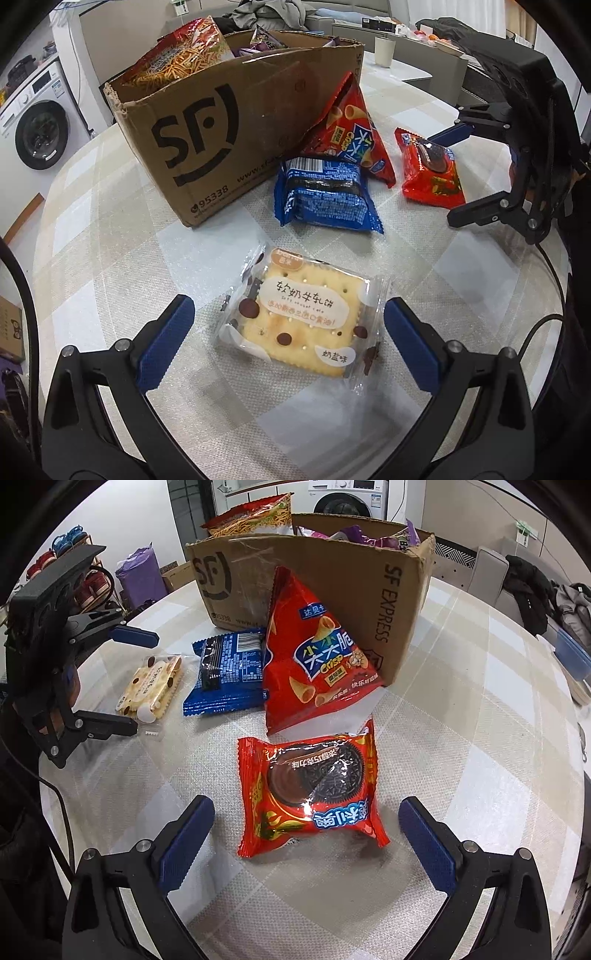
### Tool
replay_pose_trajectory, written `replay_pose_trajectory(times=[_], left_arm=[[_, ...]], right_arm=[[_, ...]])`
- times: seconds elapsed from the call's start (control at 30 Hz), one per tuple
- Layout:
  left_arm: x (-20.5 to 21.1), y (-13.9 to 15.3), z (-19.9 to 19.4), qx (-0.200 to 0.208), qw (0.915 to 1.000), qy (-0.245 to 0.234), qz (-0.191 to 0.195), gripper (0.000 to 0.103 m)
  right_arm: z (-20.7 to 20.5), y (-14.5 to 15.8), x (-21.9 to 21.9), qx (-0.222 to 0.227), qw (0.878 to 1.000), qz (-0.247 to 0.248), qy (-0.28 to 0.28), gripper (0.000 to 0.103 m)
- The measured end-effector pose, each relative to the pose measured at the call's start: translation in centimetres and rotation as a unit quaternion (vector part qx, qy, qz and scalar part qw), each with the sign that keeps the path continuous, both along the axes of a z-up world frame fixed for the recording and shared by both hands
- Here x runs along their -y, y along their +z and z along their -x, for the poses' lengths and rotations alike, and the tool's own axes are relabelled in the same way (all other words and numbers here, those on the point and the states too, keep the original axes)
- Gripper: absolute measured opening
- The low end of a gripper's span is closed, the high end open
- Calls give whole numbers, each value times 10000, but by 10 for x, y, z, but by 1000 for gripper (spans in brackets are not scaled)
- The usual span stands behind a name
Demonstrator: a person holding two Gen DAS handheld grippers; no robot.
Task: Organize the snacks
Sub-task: 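Withdraw both grippers from the box toward the remaining snacks, then grasp the red cookie packet with the right gripper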
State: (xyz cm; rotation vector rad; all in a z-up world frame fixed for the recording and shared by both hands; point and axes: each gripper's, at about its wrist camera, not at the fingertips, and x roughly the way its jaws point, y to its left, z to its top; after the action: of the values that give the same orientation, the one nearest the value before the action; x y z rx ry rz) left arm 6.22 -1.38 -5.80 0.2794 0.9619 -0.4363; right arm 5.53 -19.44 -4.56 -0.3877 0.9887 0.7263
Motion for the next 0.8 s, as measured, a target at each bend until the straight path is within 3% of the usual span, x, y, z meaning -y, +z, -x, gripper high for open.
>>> replay_pose_trajectory(times=[0.27, 0.53, 0.8], left_arm=[[5, -7, 4, -80, 9998, -171, -90, 102], [-4, -16, -6, -281, 9994, -75, 174, 103], [-6, -17, -8, -259, 9995, -61, 182, 103]], right_arm=[[5, -2, -6, 83, 9999, 105, 101, 102], [9, -6, -7, 179, 9997, 86, 136, 102], [10, -6, -5, 195, 9996, 66, 181, 103]])
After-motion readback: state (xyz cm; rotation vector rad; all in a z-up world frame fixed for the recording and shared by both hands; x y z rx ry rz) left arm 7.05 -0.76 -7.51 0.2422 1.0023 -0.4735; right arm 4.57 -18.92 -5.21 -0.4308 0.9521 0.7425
